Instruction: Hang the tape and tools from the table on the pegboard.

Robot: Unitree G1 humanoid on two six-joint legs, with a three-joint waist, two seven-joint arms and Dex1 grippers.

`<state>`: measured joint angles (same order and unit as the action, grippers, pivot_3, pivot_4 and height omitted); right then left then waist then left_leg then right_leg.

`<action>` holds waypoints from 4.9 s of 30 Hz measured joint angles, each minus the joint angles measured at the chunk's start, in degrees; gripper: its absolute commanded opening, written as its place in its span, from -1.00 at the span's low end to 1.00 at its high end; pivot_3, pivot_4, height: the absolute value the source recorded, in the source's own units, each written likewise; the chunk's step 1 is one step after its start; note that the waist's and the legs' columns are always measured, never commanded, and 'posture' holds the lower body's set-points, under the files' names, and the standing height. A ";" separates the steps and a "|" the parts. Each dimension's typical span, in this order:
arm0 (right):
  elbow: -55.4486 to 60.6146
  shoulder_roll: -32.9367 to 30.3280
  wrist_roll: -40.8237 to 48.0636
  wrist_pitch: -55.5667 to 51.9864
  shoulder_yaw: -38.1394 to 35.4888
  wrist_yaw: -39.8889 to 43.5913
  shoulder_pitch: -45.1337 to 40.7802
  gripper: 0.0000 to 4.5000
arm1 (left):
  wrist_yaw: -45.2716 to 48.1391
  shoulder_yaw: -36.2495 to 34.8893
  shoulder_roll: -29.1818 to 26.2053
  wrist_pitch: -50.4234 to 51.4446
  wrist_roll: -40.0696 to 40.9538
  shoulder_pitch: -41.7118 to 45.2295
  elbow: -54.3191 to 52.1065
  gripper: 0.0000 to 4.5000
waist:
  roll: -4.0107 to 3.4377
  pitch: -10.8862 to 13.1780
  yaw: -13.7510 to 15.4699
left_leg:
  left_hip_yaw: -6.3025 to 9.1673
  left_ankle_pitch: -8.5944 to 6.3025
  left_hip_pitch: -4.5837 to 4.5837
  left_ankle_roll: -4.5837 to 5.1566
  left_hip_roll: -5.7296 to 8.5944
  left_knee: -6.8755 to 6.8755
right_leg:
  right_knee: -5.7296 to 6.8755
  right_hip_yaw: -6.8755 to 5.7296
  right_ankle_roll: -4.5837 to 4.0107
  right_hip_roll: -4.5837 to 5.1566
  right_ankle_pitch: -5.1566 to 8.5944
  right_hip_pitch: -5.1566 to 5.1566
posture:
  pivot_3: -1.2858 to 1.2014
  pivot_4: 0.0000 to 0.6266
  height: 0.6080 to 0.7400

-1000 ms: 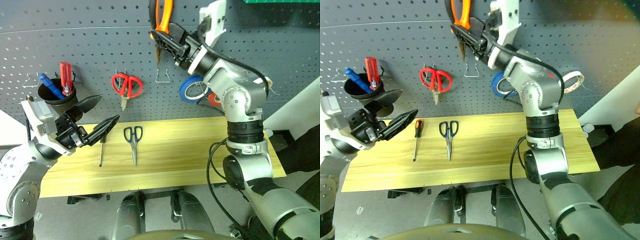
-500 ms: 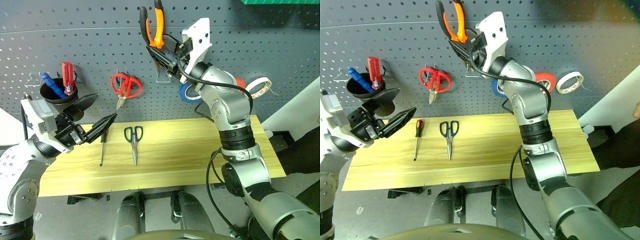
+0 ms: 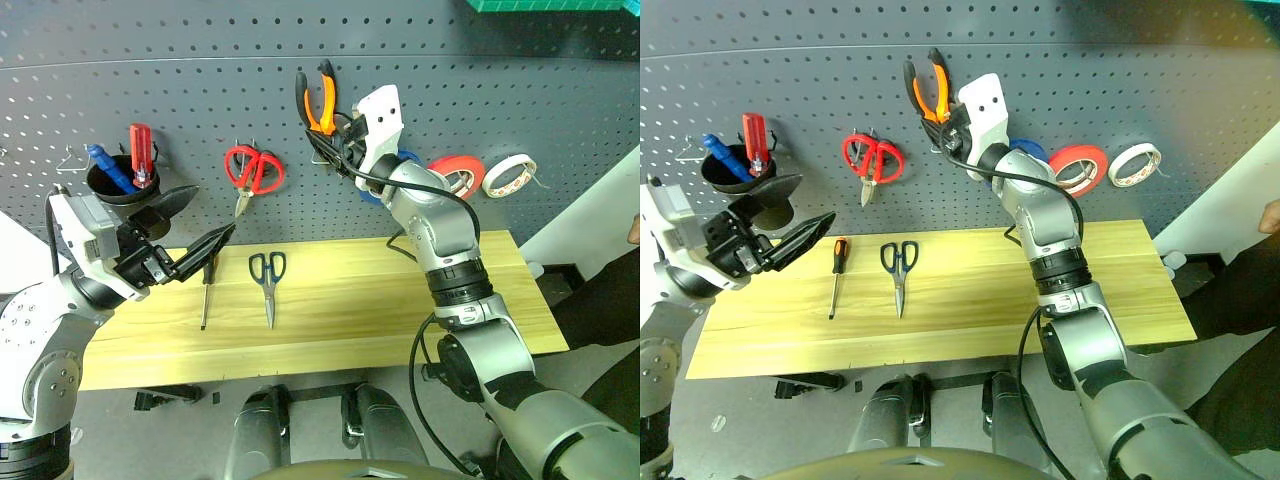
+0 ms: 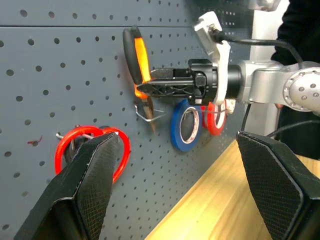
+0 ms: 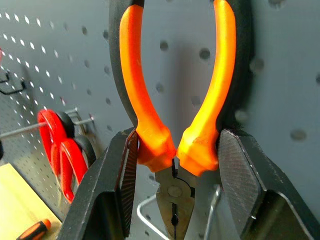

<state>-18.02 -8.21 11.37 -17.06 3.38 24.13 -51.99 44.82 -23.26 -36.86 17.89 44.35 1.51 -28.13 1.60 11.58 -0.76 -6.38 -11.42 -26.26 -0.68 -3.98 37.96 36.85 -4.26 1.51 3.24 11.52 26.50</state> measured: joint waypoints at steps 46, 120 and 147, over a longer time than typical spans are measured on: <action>9.84 -26.42 13.28 -16.84 8.21 40.46 12.20 0.98 | -33.24 21.84 17.49 20.41 -28.08 4.17 8.62 0.76 | -0.60 -1.21 0.10 | -1.13 0.44 -0.08 -0.01 -0.82 -0.79 | -1.78 0.61 -0.04 -0.75 -1.40 0.33 | 0.06 -0.53 1.00; -3.85 -23.36 0.98 3.60 7.16 50.46 12.48 1.00 | -52.24 17.87 35.24 53.58 -41.35 26.26 31.30 -0.70 | -0.35 5.60 -0.59 | -0.94 0.50 -0.13 0.15 -0.72 -0.96 | -1.58 0.98 0.24 -0.61 -1.01 0.68 | -0.01 0.00 1.00; 1.83 -24.50 9.39 -1.93 2.94 56.14 9.25 1.00 | -15.77 17.12 14.17 12.65 -27.41 -16.51 -7.58 -0.70 | -0.32 5.44 0.00 | -1.01 0.47 -0.89 0.14 -0.72 -1.04 | -1.87 0.98 0.01 -0.46 -1.12 1.34 | 0.06 -0.34 1.00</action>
<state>-16.19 -32.71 20.76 -18.99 6.33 80.28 -42.73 29.05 -6.13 -22.70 30.54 16.93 -15.01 -35.71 1.27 17.01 -0.75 -7.39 -10.95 -27.15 -0.54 -4.70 36.92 34.98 -3.28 1.53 2.78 10.40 27.84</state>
